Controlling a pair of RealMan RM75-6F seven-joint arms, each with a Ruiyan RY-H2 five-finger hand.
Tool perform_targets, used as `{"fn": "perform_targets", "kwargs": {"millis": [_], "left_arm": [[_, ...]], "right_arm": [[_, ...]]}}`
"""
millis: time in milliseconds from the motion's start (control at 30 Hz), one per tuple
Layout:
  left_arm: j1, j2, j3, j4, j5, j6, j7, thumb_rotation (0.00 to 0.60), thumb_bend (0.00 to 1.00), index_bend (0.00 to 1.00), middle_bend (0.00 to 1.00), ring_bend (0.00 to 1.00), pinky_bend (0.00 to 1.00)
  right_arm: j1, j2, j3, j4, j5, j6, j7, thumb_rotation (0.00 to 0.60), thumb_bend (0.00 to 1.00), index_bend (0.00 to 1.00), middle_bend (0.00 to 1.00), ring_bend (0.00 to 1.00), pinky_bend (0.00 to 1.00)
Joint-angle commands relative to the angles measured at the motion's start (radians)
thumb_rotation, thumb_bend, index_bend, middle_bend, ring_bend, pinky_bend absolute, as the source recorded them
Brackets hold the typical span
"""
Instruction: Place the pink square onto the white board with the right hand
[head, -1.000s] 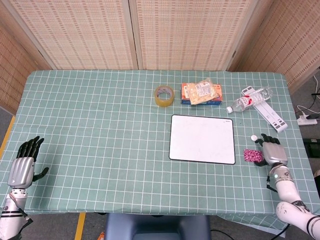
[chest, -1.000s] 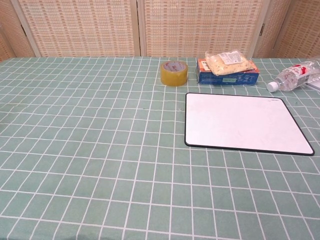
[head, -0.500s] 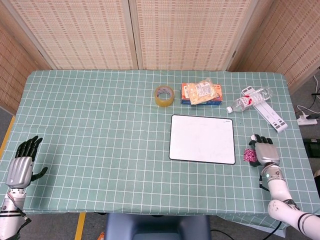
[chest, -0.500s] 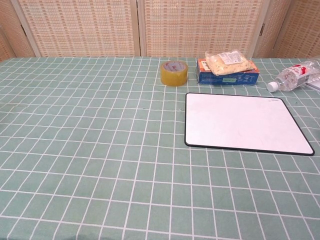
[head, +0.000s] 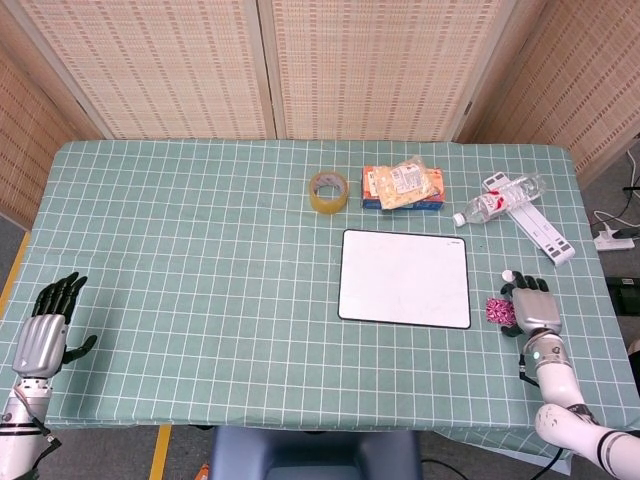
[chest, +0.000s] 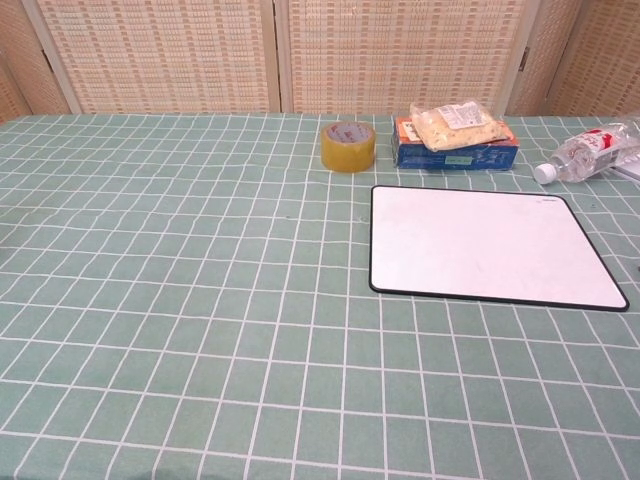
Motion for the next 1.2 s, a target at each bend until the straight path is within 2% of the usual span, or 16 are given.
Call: {"fn": "perform_targets", "kwargs": {"millis": [33,967,1200], "left_arm": [[0.0,0.0,0.001,0.001,-0.002,-0.004,-0.001,0.6,0.19,0.0,0.0,0.0,0.0],[-0.008,-0.003,0.003,0.011,-0.01,-0.033,-0.024,0.6,0.19,0.0,0.0,0.0,0.0],[-0.01,-0.003,0.004,0.014,-0.011,-0.038,-0.029,0.6,0.19,0.0,0.0,0.0,0.0]], "right_arm": [[0.004,-0.003,0.0,0.005,0.005,-0.002,-0.004,0.6,0.21,0.29,0.0,0.0,0.0],[0.019,-0.03,0.003,0.052,0.007,-0.009,0.017,0.6,0.21,0.45,0.0,0.0,0.0],[0.023,-0.01,0.014,0.014,-0.012,0.006,0.025,0.6,0.21,0.45,0.0,0.0,0.0]]}}
